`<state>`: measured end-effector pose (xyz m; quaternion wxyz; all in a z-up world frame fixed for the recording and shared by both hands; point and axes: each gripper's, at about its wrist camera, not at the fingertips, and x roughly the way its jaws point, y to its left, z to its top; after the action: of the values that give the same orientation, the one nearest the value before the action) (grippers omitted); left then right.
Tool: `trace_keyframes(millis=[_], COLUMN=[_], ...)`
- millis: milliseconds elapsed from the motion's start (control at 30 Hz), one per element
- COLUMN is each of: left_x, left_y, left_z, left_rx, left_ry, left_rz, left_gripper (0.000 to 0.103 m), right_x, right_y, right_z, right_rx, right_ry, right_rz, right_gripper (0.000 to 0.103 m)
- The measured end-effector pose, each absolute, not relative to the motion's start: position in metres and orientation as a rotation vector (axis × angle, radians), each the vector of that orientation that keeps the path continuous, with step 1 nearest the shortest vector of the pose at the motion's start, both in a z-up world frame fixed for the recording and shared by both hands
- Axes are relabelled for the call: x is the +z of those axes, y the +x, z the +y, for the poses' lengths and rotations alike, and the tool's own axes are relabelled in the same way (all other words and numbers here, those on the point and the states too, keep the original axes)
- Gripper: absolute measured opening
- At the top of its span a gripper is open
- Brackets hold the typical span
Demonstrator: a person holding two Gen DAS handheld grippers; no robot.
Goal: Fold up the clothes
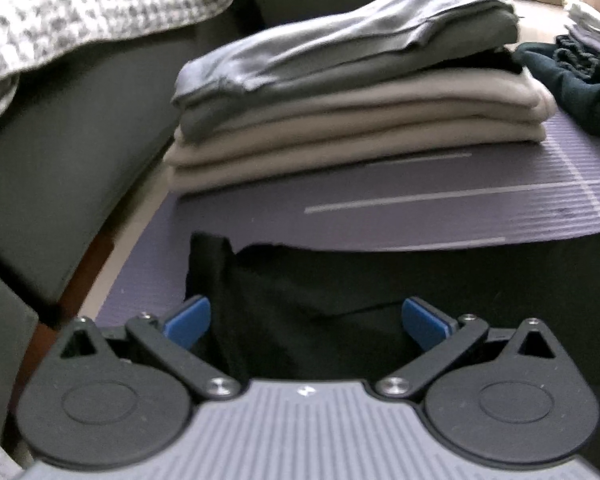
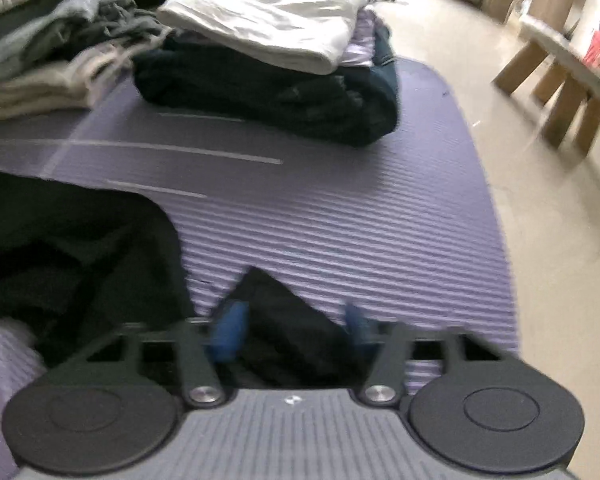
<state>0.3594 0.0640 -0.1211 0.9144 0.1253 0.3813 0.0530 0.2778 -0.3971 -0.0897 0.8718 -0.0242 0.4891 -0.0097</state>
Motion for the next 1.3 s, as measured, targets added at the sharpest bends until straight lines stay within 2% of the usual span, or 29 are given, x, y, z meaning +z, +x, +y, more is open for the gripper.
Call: trace_keyframes(millis=[200,433,800,833,900,933,1033,1300], left_x=[-0.123,-0.123,-0.124,-0.124,-0.124,-0.125,-0.124,-0.113], left_y=[0.360,0.360,0.360,0.360,0.360,0.360,0.361,0.352], left_z=[0.066,0.067,0.066,0.067,0.067,0.067,0.068,0.077], left_rx=[0.109,0.105,0.110,0.109,0.107,0.106,0.100,0.076], left_ry=[0.239,0.227,0.223,0.221,0.219,0.219,0.217,0.228], left_rz=[0.789,0.793,0.788,0.788,0.788,0.788,0.791,0.859], left_gripper=[0.103,0.103,0.103,0.103,0.103,0.103,0.103,0.103], right_x=[-0.079,-0.043,-0.044,-0.046,-0.045,-0.044,-0.041,-0.048], right_y=[0.271,0.256,0.259,0.260,0.255,0.252,0.245,0.237], right_z=[-0.391,-0.446,-0.497,-0.499,-0.503,-0.504,-0.503,-0.461], right_rx=[-0.114,-0.586,-0.738,-0.736,-0.727,-0.724,-0.708,-0.577], right_ry=[-0.155,-0.217,-0.191,-0.181,-0.143,-0.120,-0.110,-0.069], right_rz=[1.009,0.894,0.945,0.953,0.943,0.925,0.908,0.968], right_gripper=[0.005,0.005,0.006,0.009,0.028,0.040,0.042,0.056])
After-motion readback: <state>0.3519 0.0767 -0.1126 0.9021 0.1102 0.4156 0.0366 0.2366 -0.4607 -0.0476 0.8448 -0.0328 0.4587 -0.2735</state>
